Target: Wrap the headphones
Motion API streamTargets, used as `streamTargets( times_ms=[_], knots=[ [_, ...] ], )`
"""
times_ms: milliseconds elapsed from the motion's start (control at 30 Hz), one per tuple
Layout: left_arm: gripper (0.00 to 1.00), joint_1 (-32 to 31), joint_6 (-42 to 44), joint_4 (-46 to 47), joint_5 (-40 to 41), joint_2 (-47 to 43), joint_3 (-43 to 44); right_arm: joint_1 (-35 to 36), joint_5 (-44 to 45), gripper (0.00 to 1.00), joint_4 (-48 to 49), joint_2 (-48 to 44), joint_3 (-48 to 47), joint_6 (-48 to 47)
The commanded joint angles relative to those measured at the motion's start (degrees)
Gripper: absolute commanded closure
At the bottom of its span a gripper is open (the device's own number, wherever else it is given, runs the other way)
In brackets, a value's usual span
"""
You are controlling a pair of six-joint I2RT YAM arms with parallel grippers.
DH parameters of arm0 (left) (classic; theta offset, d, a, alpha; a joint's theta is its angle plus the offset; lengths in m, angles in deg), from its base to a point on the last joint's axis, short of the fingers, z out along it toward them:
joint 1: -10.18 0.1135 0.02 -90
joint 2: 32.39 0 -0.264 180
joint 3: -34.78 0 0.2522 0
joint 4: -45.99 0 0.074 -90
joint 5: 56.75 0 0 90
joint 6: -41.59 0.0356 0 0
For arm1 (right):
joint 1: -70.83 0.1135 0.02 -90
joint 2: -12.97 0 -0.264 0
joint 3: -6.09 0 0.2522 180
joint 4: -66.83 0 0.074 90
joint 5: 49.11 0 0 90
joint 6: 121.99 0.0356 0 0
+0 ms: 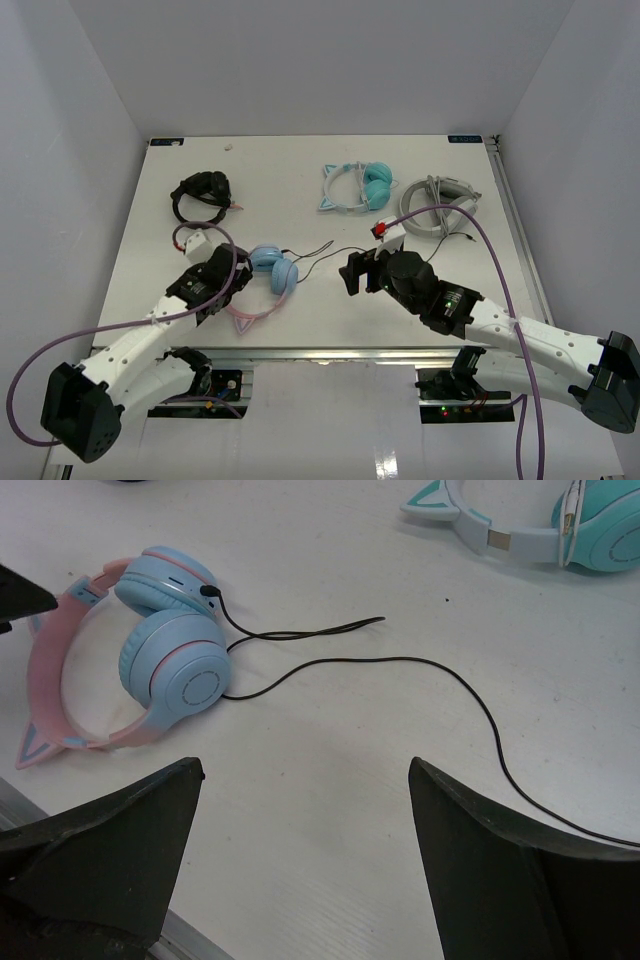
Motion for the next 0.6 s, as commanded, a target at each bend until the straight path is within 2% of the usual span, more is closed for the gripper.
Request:
streamTargets(
  times_ms=[0,67,133,333,567],
  knots=[
    [0.28,0.35,-20.67,-10.93,1.28,-3.57,-3.3,0.19,-0.09,0.1,2.63,-0.49,-1.01,-0.46],
    [0.28,0.39,-28.98,-18.93,2.8,-2.02,-1.55,0.19,-0.05,0.1,2.55,-0.38,-1.01,-0.55],
    [0.27,0.45,-32.13,-23.06,3.79,-0.92,-0.05,0.19,0.21,0.1,2.63,-0.28,-1.01,-0.55],
    [0.27,0.48,-29.92,-15.74,0.08,1.53,-3.04,0.19,0.05,0.1,2.63,-0.03,-1.12,-0.62],
    [0.27,0.57,-29.56,-11.79,-0.11,5.87,-3.88,0.19,-0.55,0.1,2.52,-0.31,-1.08,-0.64]
  ],
)
